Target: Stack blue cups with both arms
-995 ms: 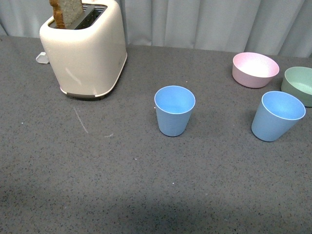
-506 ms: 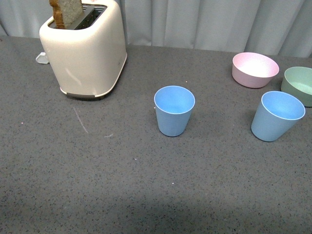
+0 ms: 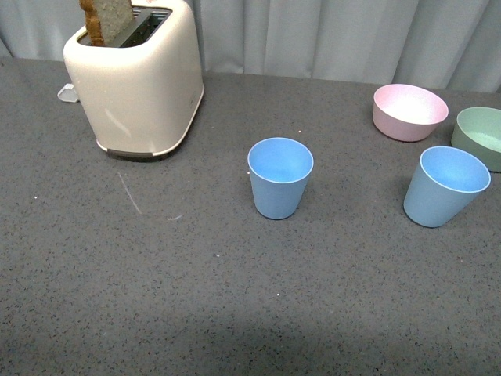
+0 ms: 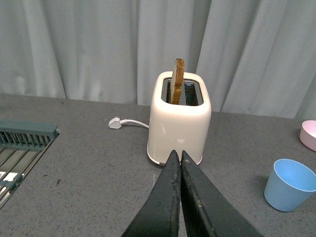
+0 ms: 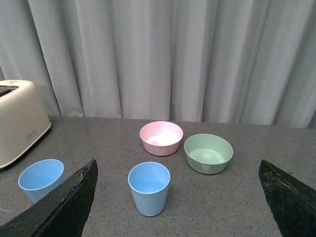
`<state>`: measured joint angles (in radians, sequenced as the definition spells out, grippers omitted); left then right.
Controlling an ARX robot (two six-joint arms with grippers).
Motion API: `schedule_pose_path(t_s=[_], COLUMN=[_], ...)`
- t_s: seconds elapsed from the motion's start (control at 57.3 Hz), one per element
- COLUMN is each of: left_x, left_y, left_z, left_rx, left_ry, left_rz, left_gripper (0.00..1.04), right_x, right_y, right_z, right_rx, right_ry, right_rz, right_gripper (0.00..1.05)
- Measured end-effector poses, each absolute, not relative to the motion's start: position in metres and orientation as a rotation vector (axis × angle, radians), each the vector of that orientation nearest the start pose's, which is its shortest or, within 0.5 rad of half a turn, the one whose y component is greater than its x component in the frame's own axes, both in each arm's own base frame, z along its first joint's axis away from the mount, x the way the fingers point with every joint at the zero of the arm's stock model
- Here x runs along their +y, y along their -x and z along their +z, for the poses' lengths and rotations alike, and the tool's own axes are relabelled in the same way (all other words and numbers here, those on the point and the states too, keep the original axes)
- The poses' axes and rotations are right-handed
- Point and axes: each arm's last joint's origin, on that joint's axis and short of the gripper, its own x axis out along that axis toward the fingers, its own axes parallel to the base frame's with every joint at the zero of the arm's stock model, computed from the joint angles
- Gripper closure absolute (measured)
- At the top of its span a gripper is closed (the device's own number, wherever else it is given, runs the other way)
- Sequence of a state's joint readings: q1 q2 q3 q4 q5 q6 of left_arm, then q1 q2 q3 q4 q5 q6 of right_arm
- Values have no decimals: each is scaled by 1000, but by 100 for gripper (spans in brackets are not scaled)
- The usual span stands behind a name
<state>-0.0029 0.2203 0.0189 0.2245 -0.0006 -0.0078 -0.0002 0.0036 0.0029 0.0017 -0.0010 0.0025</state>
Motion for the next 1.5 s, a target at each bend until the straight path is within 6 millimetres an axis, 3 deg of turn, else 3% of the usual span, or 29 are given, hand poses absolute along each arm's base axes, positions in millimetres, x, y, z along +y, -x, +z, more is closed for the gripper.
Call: schedule_pose_path(t_s=[0.523, 0.89, 1.012, 1.221, 1.326, 1.413, 1.501], left_x=[0, 0, 0, 0, 0, 0, 0], left_y=[-97, -97, -97, -97, -97, -97, -97], left_z=[170, 170, 170, 170, 170, 170, 170], left_rx=[-16, -17, -17, -17, -17, -17, -17], left_ry=[8, 8, 7, 6, 6, 6, 6], left_rz=[-3, -3, -2, -2, -3, -2, -3], left_gripper=[101, 32, 7, 7, 7, 7, 7], right_x=[0, 0, 0, -7, -16, -22, -25], right_y=[-98, -98, -103, -142, -194, -234, -262], right_z=[164, 164, 160, 167, 163, 144, 128], right_rx=[-1, 0, 142, 263, 413, 602, 733], right_ry=[-2, 2, 236, 238, 123, -31, -184], right_rz=[1, -1, -42, -48, -71, -60, -98], right_gripper=[10, 10, 10, 10, 10, 10, 10])
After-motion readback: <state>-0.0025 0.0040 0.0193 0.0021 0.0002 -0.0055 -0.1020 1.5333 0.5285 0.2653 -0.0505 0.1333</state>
